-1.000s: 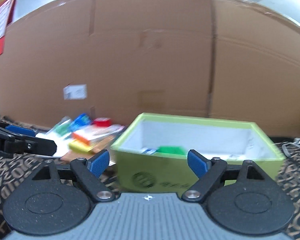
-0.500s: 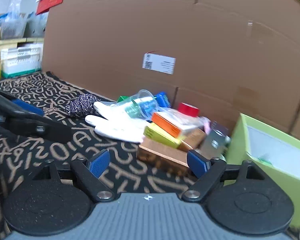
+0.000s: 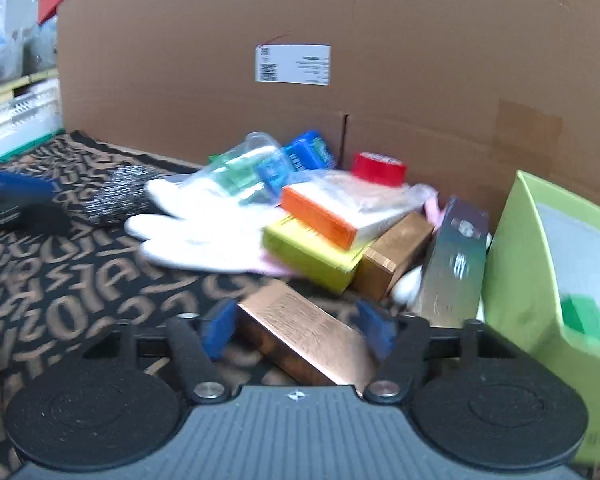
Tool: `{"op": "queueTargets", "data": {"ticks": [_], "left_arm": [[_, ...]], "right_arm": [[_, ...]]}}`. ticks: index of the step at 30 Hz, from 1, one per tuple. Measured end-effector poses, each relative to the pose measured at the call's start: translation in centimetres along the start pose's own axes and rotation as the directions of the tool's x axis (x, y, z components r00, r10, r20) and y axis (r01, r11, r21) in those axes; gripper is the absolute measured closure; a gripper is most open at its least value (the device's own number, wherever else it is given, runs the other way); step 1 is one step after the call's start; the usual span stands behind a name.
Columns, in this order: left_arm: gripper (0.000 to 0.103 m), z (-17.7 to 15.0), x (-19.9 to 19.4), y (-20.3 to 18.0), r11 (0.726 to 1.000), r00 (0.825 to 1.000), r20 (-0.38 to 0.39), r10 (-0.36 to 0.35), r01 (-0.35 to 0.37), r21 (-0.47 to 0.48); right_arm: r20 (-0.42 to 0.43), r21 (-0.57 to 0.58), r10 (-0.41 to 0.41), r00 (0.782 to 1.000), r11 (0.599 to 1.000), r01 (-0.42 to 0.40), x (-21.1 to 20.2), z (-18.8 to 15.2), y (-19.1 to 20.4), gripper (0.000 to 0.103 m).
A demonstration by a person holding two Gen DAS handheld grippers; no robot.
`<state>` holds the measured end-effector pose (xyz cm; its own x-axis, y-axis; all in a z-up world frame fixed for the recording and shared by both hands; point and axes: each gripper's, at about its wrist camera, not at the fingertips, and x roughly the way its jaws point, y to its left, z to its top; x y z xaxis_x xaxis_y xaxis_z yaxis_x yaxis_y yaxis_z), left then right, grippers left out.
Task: Organize objects
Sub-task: 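Grasp the clear plastic cup with the left tool while the right tool grasps the copper box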
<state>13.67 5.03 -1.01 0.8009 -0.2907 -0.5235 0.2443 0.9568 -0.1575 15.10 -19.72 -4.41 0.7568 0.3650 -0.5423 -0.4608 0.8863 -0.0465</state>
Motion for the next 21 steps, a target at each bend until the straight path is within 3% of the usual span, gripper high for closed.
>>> {"op": "queueTargets", "data": {"ticks": [3, 8, 10, 12, 13, 19, 21], "left_arm": [[0.001, 1.8, 3.0, -1.3, 1.0, 1.0, -0.007, 0.001, -0.001, 0.02], [0.02, 3.7, 8.0, -2.8, 0.998, 0.998, -0.047, 0.045, -0.043, 0.053], [0.038, 3.9, 9.3, -2.9, 0.997, 0.996, -0.07, 0.053, -0.049, 0.059], [0.055, 3.7, 10.1, -2.9, 0.997, 0.993, -0.106, 0.048, -0.04, 0.069], [0.056, 3.5, 10.1, -2.8, 0.997, 0.992, -0.117, 0.038, -0.03, 0.069], [0.057, 1.2, 5.9, -1.8, 0.993, 0.992, -0.13, -0.007, 0.023, 0.117], [0.057, 0.3, 3.6, -2.2, 0.991, 0.989, -0.142, -0.041, 0.058, 0.118]], "right_arm": [[0.004, -0.012, -0.005, 1.0, 1.0, 0.005, -1.4, -0.9, 1.4, 0.05], [-0.006, 0.033, -0.014, 1.0, 0.999, 0.014, -2.8, -1.6, 2.4, 0.053], [-0.015, 0.047, -0.018, 1.0, 0.999, 0.018, -3.1, -1.6, 2.5, 0.053], [-0.023, 0.052, 0.009, 1.0, 0.999, -0.007, -3.4, -1.7, 2.4, 0.037], [-0.021, 0.053, 0.021, 1.0, 0.998, -0.02, -3.7, -1.8, 2.3, 0.026], [-0.031, 0.026, 0.032, 0.999, 0.999, -0.031, -5.4, -2.8, 1.7, 0.025], [-0.045, 0.029, 0.016, 0.999, 0.999, -0.015, -5.8, -3.3, 1.6, 0.042]]}}
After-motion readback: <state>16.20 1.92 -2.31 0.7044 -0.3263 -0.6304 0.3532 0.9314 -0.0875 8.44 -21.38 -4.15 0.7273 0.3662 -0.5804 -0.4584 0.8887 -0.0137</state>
